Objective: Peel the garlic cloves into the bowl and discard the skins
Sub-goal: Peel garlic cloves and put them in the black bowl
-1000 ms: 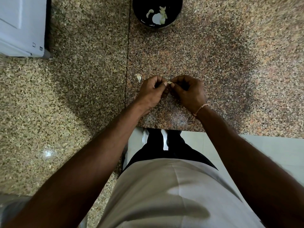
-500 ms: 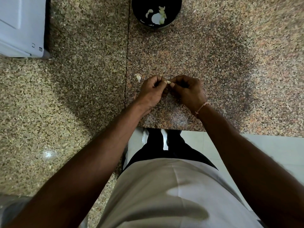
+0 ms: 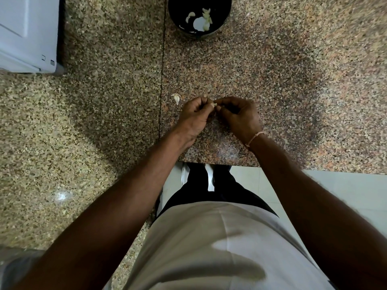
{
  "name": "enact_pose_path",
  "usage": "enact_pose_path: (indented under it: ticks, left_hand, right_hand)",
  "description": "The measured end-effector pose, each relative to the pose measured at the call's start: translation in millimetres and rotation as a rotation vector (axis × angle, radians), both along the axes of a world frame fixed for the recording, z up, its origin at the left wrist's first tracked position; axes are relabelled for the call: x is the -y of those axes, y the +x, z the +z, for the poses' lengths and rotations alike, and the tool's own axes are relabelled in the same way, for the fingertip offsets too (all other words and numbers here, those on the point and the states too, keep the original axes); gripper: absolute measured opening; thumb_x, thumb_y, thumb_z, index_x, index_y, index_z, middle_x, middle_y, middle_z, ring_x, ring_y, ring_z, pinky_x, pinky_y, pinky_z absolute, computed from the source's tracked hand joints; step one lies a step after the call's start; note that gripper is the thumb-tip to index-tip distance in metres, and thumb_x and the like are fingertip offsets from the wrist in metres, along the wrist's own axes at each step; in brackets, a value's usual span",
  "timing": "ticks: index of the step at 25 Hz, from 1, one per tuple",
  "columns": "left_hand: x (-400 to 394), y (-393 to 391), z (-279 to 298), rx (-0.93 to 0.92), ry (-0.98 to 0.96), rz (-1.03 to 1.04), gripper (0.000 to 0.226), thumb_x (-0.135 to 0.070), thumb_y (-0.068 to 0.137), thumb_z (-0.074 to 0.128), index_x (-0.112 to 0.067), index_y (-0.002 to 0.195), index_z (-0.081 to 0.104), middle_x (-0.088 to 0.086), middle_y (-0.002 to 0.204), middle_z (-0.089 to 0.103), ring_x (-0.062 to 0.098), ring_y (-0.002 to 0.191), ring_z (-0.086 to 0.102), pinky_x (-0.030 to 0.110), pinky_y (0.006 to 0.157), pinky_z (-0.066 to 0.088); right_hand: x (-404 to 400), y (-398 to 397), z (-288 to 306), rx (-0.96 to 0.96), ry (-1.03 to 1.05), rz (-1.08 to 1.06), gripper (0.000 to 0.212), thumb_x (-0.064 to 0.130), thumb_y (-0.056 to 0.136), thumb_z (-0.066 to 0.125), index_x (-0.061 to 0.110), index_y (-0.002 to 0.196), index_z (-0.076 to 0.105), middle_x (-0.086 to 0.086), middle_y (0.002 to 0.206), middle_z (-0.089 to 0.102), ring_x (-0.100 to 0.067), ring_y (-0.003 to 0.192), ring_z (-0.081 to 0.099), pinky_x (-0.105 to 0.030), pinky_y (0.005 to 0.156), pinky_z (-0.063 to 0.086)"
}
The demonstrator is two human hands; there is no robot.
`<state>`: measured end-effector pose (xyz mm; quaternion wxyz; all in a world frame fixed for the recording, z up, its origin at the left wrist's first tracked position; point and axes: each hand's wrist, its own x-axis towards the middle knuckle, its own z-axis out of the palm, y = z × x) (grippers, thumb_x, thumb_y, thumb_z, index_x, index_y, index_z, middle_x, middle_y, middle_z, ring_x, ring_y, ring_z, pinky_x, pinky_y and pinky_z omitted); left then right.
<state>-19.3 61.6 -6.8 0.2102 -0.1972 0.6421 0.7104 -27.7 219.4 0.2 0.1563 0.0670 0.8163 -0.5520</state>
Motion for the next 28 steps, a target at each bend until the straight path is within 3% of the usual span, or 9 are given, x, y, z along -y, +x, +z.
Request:
enact_pose_path:
  ticks: [4, 6, 11, 17, 23, 28]
  left_hand:
    - [-2.3, 1.8, -0.1, -0.026, -0.035, 0.001, 0.014, -0.006, 0.103, 0.059, -0.014, 0.094, 0.067, 0.003, 0.092, 0.069, 0.018, 0.093, 0.058, 0.035, 0.087, 0.05]
    - [-2.9, 2.2, -0.2, -0.036, -0.047, -0.011, 0.012, -0.006, 0.103, 0.06, -0.013, 0.095, 0.066, 0.002, 0.094, 0.068, 0.017, 0.095, 0.059, 0.034, 0.089, 0.051]
    - [-1.6, 2.7, -0.1, -0.037, -0.051, -0.035, 0.018, -0.006, 0.103, 0.061, -0.018, 0.092, 0.067, -0.009, 0.086, 0.071, 0.006, 0.087, 0.062, 0.027, 0.085, 0.051]
    - [-0.9, 3.1, -1.9, -0.049, -0.085, -0.047, 0.014, -0.011, 0.102, 0.062, -0.019, 0.094, 0.068, 0.008, 0.096, 0.064, 0.02, 0.094, 0.056, 0.039, 0.088, 0.048]
    - [-1.1, 3.6, -0.3, -0.043, -0.097, -0.004, 0.01, -0.011, 0.102, 0.063, -0.015, 0.094, 0.069, 0.01, 0.093, 0.065, 0.021, 0.091, 0.057, 0.039, 0.085, 0.049]
    - [-2.5, 4.8, 1.7, -0.075, -0.192, 0.052, 0.011, -0.01, 0.1, 0.067, -0.016, 0.091, 0.069, 0.01, 0.091, 0.069, 0.019, 0.085, 0.062, 0.036, 0.08, 0.055]
  right_hand:
    - [0.1, 0.8, -1.5, 0.012, -0.024, -0.025, 0.02, 0.007, 0.093, 0.071, 0.014, 0.109, 0.08, -0.007, 0.093, 0.079, -0.033, 0.082, 0.074, -0.046, 0.073, 0.061]
    - [-1.4, 1.2, -1.8, 0.041, -0.064, -0.048, 0.019, 0.009, 0.093, 0.072, 0.013, 0.11, 0.08, -0.007, 0.095, 0.079, -0.026, 0.081, 0.074, -0.046, 0.076, 0.061]
    - [-5.2, 0.6, -0.2, 0.056, -0.116, -0.062, 0.018, 0.012, 0.095, 0.073, 0.01, 0.111, 0.079, -0.006, 0.095, 0.079, -0.013, 0.081, 0.07, -0.035, 0.077, 0.061]
    - [-5.7, 0.7, -0.3, 0.023, -0.098, -0.052, 0.019, 0.005, 0.097, 0.066, 0.007, 0.11, 0.079, -0.004, 0.086, 0.077, -0.003, 0.068, 0.067, -0.016, 0.063, 0.054]
    - [-5.8, 0.4, -1.9, 0.05, -0.112, -0.086, 0.019, 0.007, 0.1, 0.062, 0.01, 0.108, 0.079, -0.005, 0.085, 0.079, -0.01, 0.07, 0.072, -0.022, 0.061, 0.057]
    - [-8.4, -1.2, -3.3, 0.115, -0.245, -0.152, 0.02, 0.004, 0.102, 0.058, 0.009, 0.104, 0.078, -0.013, 0.087, 0.079, -0.021, 0.075, 0.076, -0.027, 0.062, 0.06]
